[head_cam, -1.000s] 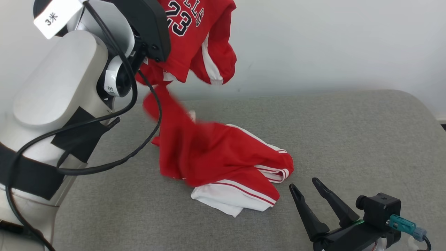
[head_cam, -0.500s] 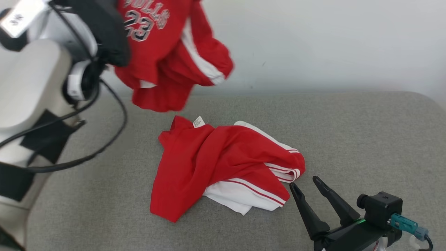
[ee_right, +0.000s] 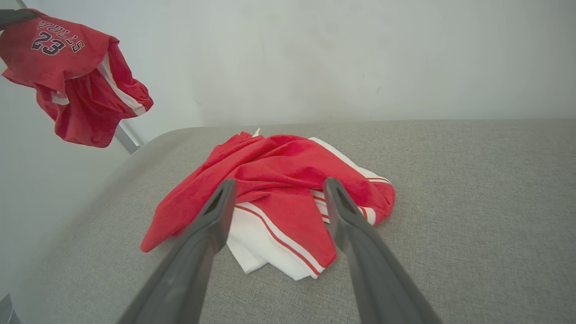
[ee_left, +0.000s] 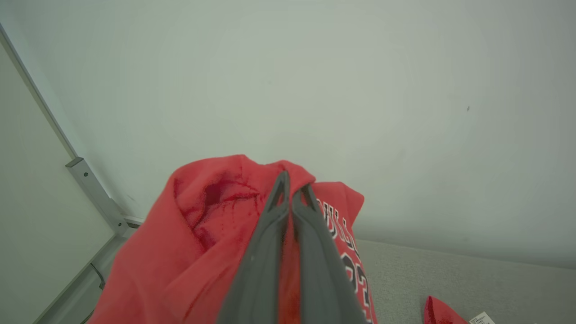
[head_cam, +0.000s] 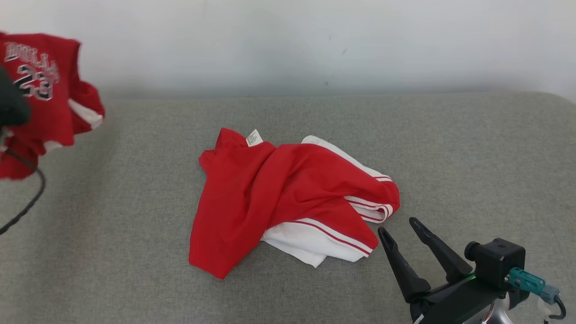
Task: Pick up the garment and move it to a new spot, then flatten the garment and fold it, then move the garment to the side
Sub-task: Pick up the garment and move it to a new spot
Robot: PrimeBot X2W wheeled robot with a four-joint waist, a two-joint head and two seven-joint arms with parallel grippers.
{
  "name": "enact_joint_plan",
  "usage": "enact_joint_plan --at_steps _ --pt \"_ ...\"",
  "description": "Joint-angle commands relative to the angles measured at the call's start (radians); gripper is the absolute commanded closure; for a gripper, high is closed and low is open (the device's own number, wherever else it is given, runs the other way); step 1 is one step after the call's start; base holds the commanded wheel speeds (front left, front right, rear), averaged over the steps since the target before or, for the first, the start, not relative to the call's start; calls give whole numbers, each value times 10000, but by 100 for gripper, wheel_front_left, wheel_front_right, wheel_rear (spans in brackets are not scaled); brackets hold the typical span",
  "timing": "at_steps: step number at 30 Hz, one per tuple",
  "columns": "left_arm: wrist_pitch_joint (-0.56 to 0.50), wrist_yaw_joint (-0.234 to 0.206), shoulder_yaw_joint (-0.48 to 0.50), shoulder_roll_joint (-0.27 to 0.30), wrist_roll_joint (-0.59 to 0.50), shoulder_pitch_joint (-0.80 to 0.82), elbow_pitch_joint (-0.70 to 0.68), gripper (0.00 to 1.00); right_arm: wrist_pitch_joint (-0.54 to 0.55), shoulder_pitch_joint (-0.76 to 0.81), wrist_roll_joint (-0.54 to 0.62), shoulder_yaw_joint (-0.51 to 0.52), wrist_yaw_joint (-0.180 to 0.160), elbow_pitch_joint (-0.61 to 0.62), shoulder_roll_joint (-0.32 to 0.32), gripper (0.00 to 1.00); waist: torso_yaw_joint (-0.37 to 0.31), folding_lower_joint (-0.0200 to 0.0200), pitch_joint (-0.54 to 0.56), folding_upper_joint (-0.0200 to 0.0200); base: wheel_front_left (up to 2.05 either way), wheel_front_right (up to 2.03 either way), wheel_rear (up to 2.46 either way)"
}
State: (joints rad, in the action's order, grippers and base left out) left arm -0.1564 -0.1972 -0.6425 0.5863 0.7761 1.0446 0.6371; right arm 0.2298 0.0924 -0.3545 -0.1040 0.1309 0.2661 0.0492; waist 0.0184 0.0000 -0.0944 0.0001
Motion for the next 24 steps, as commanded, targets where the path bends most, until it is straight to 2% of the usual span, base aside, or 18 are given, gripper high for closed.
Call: enact_joint_plan --at_steps 1,11,17,18,19,24 --pt "248 -91 219 279 196 -438 54 100 106 -46 152 -11 -3 162 24 0 22 0 -279 -1 0 0 0" --pt "1145 -584 1001 1093 848 -2122 414 100 708 45 640 -108 -3 871 24 0 -90 0 -1010 -1 0 0 0" --pt "1083 -883 1326 1130 1410 -3200 843 100 928 139 773 -137 -3 1173 23 0 -130 0 -1268 -1 0 0 0" --pt "1046 -907 1327 1067 1466 -3286 841 74 948 142 785 -151 -3 1192 21 0 -109 0 -1300 -1 0 0 0" --pt "1010 -927 1339 1007 1541 -3368 826 1 964 127 788 -149 -3 1207 23 0 -89 0 -1325 -1 0 0 0" --pt "810 -1151 1174 873 1419 -3361 759 0 992 1 756 -228 -3 1171 23 0 86 0 -1316 -1 0 0 0"
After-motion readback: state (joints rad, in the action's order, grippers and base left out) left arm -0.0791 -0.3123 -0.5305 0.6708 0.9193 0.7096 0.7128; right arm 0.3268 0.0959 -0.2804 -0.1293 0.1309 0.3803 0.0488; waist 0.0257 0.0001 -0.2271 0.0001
